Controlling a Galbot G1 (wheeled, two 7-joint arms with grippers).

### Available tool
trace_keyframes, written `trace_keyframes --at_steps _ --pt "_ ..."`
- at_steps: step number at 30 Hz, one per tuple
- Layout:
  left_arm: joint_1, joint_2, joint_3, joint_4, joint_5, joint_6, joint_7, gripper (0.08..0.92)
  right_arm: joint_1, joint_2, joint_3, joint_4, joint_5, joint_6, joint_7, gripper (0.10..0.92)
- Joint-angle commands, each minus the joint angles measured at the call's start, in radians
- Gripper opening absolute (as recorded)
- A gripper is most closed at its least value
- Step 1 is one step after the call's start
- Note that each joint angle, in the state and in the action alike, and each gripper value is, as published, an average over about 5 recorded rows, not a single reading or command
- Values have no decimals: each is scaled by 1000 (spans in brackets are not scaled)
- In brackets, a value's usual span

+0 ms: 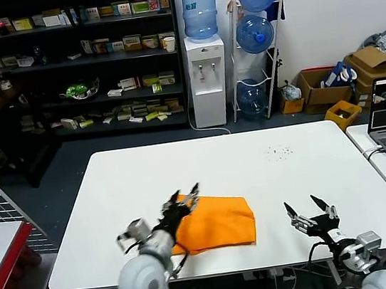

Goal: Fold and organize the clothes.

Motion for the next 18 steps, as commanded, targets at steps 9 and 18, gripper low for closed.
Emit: trace_keyframes --at_steps 9,18 --pt "563 -227 -510 -55 531 -635 539 822 -120 311 216 -45 -257 450 -228 823" --pt "569 -268 -478 -32 543 -646 546 823 -128 402 220 -67 -320 511 -226 823"
